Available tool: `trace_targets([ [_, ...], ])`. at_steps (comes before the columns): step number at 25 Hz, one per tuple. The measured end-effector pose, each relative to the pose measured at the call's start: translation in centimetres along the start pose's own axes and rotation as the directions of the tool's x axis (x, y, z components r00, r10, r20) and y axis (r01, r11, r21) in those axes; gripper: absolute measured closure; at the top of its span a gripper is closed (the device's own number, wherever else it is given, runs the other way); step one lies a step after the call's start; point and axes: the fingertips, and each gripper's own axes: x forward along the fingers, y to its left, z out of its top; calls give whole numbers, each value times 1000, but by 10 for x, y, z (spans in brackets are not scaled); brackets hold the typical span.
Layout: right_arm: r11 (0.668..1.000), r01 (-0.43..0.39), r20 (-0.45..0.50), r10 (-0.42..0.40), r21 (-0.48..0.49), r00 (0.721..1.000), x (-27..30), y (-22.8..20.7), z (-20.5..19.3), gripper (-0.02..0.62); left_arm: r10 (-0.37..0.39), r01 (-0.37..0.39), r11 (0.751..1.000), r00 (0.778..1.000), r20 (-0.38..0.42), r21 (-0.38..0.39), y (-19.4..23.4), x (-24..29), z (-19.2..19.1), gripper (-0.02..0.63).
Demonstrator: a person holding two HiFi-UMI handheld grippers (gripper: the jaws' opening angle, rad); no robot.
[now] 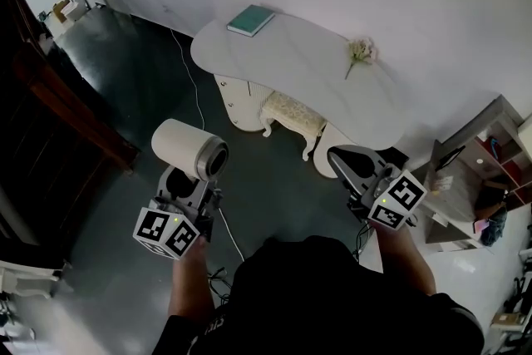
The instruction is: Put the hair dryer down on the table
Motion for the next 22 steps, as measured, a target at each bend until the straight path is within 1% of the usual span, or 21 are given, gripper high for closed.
trace_targets([
  [6,1000,-8,-24,9,18,1000,32,-8,-7,589,22,-22,1000,1000,-16,6,30,4,-2,373],
  [10,999,-20,-26,21,34,999,55,-24,-13,589,36,-36,999,999,-21,-10,48,17,-6,373],
  [17,997,-58,-25,59,47,998,108,-71,-17,589,81,-81,997,997,-16,-12,88,54,-3,373],
  [19,996,-70,-23,71,50,997,125,-88,-16,589,93,-93,996,996,-14,-6,103,68,-2,373],
  [22,995,-90,-27,91,54,995,152,-116,-17,589,112,-112,993,994,-13,-23,125,97,-2,373],
])
